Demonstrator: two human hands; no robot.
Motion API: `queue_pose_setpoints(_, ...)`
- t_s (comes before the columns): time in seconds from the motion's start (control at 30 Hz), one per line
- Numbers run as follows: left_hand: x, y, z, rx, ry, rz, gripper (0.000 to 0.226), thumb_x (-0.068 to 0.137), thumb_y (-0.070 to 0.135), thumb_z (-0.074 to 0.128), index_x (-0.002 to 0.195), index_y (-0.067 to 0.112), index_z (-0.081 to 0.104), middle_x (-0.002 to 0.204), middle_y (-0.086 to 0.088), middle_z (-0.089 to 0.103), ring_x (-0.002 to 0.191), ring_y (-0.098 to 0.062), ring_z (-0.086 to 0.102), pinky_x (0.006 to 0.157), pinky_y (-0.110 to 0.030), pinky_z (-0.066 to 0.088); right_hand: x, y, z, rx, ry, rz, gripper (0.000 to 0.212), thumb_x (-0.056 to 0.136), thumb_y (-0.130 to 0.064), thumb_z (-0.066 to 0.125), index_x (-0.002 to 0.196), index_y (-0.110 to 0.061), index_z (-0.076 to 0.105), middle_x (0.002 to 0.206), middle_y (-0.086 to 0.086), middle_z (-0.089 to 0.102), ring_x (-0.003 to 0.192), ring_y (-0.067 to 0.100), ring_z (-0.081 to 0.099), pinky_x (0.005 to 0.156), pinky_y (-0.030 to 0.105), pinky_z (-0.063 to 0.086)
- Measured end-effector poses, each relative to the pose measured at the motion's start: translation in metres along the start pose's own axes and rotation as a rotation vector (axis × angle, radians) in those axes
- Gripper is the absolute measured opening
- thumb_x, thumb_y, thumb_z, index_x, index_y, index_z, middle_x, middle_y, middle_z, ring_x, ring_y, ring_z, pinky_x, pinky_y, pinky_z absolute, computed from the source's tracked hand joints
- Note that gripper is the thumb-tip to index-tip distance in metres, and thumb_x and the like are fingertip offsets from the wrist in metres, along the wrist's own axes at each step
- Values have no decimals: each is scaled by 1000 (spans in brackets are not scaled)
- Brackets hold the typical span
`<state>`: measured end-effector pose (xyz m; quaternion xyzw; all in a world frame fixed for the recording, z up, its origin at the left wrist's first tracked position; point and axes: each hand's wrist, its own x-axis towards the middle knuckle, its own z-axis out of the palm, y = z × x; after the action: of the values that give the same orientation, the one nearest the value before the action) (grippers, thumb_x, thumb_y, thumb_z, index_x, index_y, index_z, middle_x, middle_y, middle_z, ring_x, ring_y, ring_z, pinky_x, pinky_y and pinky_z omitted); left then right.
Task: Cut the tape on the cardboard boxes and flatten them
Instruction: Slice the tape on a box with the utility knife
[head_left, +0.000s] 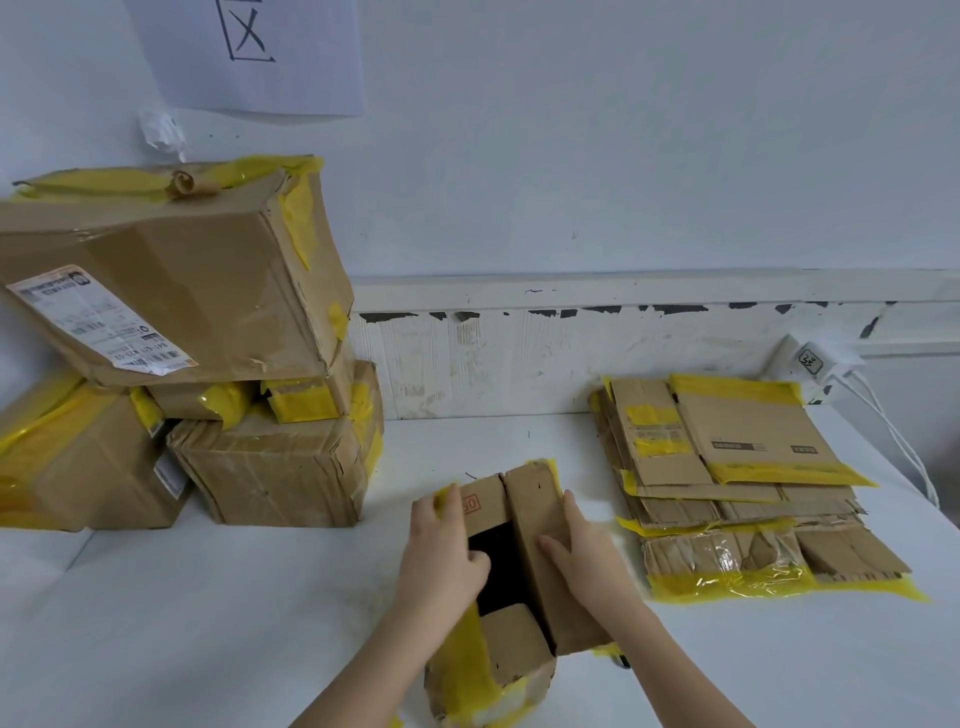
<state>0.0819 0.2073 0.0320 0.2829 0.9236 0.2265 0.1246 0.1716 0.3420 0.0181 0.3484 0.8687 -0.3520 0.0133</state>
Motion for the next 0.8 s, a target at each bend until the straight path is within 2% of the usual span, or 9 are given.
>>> queue_pose_setpoints(0.13,-2,-38,-19,-683,50,-104,68,91,3,44,149,28,18,150,6,28,133,-15,35,104,-29,33,0,6,1,13,21,-12,65,98,-33,44,150,-20,7,123,6,56,110,23,54,85,30,44)
queue_pose_setpoints(0.2,-8,-63,-15,-860,117,-208,65,93,-2,38,148,27,21,151,3,30,133,-21,38,108,-38,34,-1,9,2,34,33,-23,65,98,-35,43,151,-24,5,123,5,54,110,22,54,87,31,45)
queue_pose_setpoints(0.23,-13,-73,-9,-880,141,-239,63,95,0,37,149,27,20,150,5,30,127,-11,42,105,-31,36,-2,10,4,34,40,-37,64,99,-35,42,151,-28,5,119,4,54,108,22,54,86,31,45)
queue_pose_setpoints(0.3,-26,-85,9,-811,166,-281,57,99,7,39,149,24,19,147,5,27,113,7,43,95,-12,32,-4,10,10,-3,53,-65,59,100,-36,37,150,-34,6,108,1,49,100,21,55,80,29,44)
queue_pose_setpoints(0.43,-32,-87,40,-423,365,-141,31,92,0,50,121,6,58,123,-10,42,117,-26,42,93,-14,25,-5,8,24,-94,66,-62,48,103,-33,23,149,-35,13,101,1,41,94,24,55,77,31,43)
queue_pose_setpoints(0.57,-24,-68,38,-375,216,-110,29,95,0,42,112,9,63,95,-1,55,80,-11,53,63,-12,34,-4,8,26,-50,22,-67,45,102,-37,23,147,-31,24,137,1,34,119,20,43,90,34,44)
queue_pose_setpoints(0.67,-24,-62,28,-540,87,-254,41,100,30,37,69,17,60,60,9,54,61,-8,54,55,-22,34,-2,6,24,-242,-21,-117,47,99,-48,25,142,-29,33,150,-6,22,134,20,24,104,38,30)
queue_pose_setpoints(0.73,-21,-60,20,-484,-7,-242,53,96,50,37,55,17,44,48,9,44,49,-4,47,50,-22,30,2,-1,24,-306,-83,-122,47,94,-55,33,123,-22,50,134,-5,43,127,21,30,99,36,31)
queue_pose_setpoints(0.8,-14,-55,17,-305,-96,-214,43,94,44,47,61,16,49,55,8,50,51,-5,47,47,-19,30,5,-12,22,-334,-130,-115,30,92,-44,44,84,-16,49,91,-1,52,108,23,44,85,31,37)
